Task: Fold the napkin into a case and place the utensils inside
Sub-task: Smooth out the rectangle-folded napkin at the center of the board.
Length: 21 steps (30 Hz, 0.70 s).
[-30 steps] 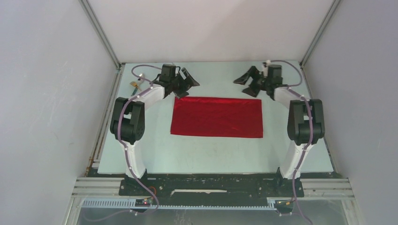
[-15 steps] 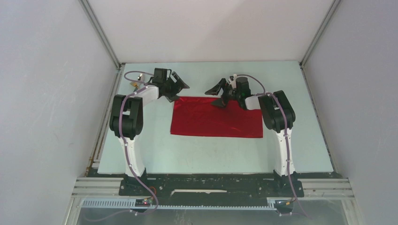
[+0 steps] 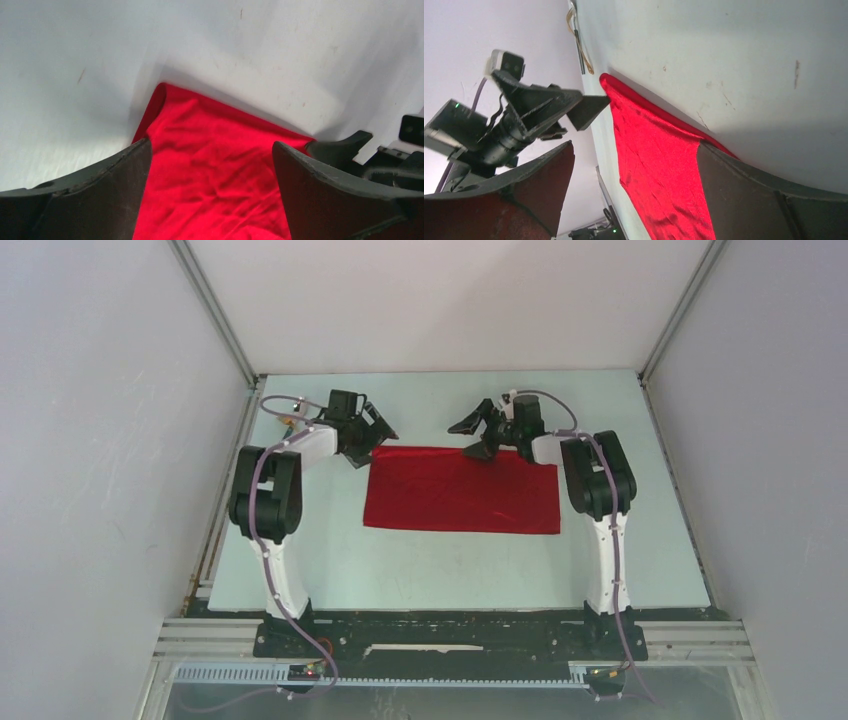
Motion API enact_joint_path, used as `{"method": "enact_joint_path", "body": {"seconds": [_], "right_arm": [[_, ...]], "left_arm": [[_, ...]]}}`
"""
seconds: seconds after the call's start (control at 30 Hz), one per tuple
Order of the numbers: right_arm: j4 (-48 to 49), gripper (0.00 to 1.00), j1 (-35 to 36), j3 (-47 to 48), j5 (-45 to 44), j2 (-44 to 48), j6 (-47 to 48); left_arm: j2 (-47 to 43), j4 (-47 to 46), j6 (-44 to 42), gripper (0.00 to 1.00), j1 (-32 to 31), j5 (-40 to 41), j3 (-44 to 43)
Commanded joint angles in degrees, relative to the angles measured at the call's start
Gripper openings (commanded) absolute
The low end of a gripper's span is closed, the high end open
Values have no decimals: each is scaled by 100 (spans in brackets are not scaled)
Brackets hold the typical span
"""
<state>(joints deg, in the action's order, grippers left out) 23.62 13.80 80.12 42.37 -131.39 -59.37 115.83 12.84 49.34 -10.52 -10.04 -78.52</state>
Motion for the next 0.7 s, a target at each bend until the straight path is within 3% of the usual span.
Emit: {"method": "enact_joint_path", "body": {"seconds": [0.0,0.17,0.23,0.27,0.33,0.43,0.67], "right_arm": [[-1870,100,-128,628,-172,493,1212],[-4150,99,-272,965,-867,1329,2593],[-4856,100,-256,852,-1352,1809,3040],[-5109,100,-252,735,-1577,2041,3158],[-5307,100,-283,272,-1979,2534,3227],[-5365,100,-294,-481,-2456,3304,3228],[-5453,100,-257,-1578,-2903,4226,3273]], "left_arm": [[-1177,736,-84,99,-66,369,235],[-2362,1257,-33,100,-68,343,1378],[-2714,1599,-28,94,-68,509,1885],[-2817,1750,-35,87,-73,527,2104],[-2951,1868,8,70,-98,401,2541],[-3003,2194,177,60,-232,466,2793],[-2995,2851,927,57,-635,1680,2674]]}}
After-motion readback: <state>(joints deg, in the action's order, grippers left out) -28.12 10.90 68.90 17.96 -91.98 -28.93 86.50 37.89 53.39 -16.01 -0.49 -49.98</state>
